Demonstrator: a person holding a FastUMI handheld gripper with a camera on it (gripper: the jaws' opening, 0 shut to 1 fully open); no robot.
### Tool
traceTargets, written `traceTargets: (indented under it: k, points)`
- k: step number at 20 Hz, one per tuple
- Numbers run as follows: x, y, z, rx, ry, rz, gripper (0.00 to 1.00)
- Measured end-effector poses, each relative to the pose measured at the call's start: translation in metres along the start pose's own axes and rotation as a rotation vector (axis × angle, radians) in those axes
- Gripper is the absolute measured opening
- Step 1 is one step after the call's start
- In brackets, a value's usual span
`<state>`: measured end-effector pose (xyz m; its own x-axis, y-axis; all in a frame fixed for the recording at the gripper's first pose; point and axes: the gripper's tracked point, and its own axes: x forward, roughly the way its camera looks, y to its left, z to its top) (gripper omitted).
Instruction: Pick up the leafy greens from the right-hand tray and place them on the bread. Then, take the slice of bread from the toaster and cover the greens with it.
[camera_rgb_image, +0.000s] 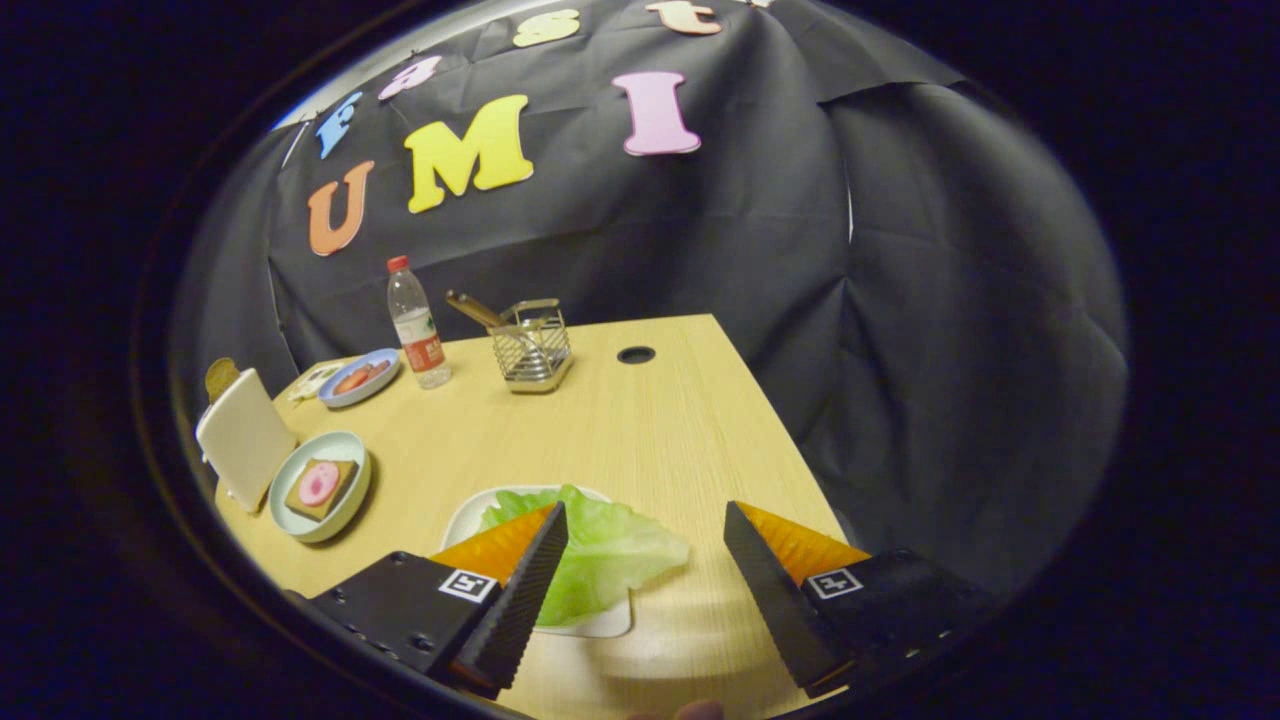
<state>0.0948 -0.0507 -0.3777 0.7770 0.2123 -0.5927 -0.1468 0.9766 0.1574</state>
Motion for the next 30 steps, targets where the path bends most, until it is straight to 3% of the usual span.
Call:
traceTargets:
  k: [5,8,10,12,15,17,19,30]
  points:
    - [0.026,0.001,-0.026,0.024,0.067,0.006,0.95]
    - [0.034,0.004,-0.028,0.021,0.075,0.016,0.86]
    - [0.032,0.007,-0.027,0.013,0.082,0.010,0.71]
    - [0.032,0.007,-0.021,0.014,0.065,0.001,0.67]
    - [0.031,0.007,-0.017,-0.001,0.054,-0.027,0.17]
    - [0.028,0.011,-0.012,-0.001,0.041,-0.034,0.05]
    - [0.025,0.012,-0.001,0.002,0.020,-0.035,0.00]
    - [-0.033,0.050,0.060,0.049,-0.084,-0.024,0.00]
